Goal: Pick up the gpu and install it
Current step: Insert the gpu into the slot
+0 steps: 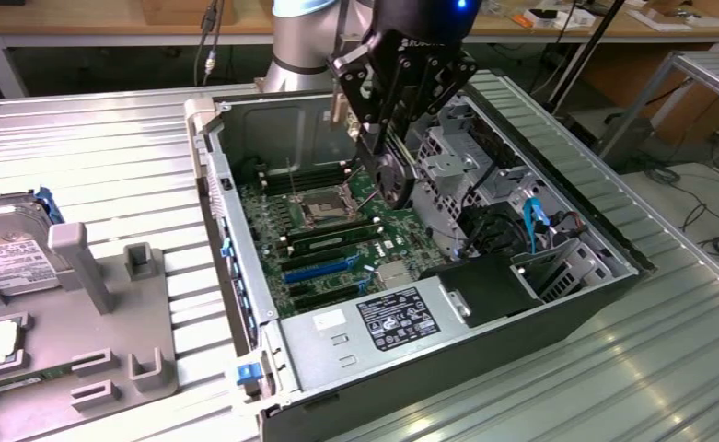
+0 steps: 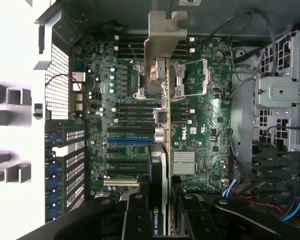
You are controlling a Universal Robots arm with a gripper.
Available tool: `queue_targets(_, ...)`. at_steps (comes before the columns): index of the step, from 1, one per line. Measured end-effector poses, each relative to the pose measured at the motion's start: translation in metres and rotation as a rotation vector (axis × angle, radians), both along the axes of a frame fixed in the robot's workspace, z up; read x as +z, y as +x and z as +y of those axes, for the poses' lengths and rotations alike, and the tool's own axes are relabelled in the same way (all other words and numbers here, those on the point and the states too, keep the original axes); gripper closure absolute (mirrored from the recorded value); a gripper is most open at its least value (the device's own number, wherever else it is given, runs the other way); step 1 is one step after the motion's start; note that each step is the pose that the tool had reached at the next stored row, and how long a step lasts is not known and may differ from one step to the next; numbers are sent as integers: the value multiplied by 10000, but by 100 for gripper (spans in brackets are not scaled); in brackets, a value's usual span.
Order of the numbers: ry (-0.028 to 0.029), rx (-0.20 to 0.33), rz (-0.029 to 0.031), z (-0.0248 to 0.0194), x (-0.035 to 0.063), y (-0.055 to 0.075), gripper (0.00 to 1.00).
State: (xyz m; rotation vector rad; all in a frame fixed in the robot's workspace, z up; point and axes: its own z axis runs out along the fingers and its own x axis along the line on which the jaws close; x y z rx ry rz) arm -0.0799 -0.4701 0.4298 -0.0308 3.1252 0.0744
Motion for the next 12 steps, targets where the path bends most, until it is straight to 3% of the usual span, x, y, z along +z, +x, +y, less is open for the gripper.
queue_targets(12, 0, 1112, 0, 0, 0, 0, 73)
